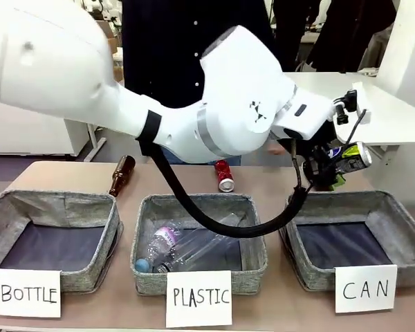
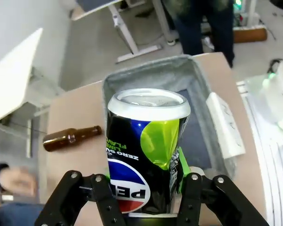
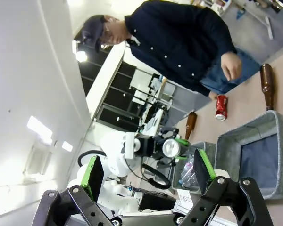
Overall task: Sort the can waste into the basket.
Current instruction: Pick up the can waste from the table and place it in the right Fabric basket.
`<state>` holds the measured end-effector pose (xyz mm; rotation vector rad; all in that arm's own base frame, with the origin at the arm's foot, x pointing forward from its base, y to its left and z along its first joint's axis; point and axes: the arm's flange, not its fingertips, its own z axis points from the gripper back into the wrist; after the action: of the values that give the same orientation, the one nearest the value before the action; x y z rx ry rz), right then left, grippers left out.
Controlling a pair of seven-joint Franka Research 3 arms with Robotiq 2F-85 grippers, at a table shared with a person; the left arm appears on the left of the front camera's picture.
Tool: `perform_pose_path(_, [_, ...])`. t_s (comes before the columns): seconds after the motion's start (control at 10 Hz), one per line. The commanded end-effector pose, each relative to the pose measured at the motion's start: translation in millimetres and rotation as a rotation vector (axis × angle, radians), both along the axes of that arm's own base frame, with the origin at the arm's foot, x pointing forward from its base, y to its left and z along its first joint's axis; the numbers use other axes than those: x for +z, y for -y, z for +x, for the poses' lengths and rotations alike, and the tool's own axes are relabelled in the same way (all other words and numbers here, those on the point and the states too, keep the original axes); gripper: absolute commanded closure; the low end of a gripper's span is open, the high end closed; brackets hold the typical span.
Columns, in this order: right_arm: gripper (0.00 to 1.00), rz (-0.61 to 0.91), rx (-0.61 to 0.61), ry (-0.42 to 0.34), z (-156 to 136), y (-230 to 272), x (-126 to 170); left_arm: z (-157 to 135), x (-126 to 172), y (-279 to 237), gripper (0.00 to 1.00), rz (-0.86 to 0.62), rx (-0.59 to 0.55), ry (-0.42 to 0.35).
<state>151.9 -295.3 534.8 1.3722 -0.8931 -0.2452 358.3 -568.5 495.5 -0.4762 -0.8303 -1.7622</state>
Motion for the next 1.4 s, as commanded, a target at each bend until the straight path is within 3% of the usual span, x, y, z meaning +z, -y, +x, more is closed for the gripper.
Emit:
perform_pose_path(0.0, [0.0,0.009,-0.018,0.001,2,-3,0,12,-12,9,0.59,0.043,0.039,-0.128])
perform_pose_path(0.3, [0.0,0.009,-0.018,0.001,2,-3,0,17,-30,6,0.59,0.085,0.037,-0.196])
perform_pose_path(0.4, [0.0,0.009,-0.018,0.001,2,-3,0,15,-34,7,0.26,0.087,0.016,-0.212])
perform_pose_path(0.5, [0.0,0.009,-0.018,0.001,2,-3,0,11,-36,9,0.01,0.088,-0.001,-0.209])
perform_pose_path(1.0, [0.0,0.009,-0.018,0.001,2,-3,0,7,-37,10,0.0,0.051,-0.04,-0.2])
perform_pose_path(1.3, [0.0,0.009,-0.018,0.001,2,-3,0,8,-20,-14,0.0,0.085,-0.006,-0.244])
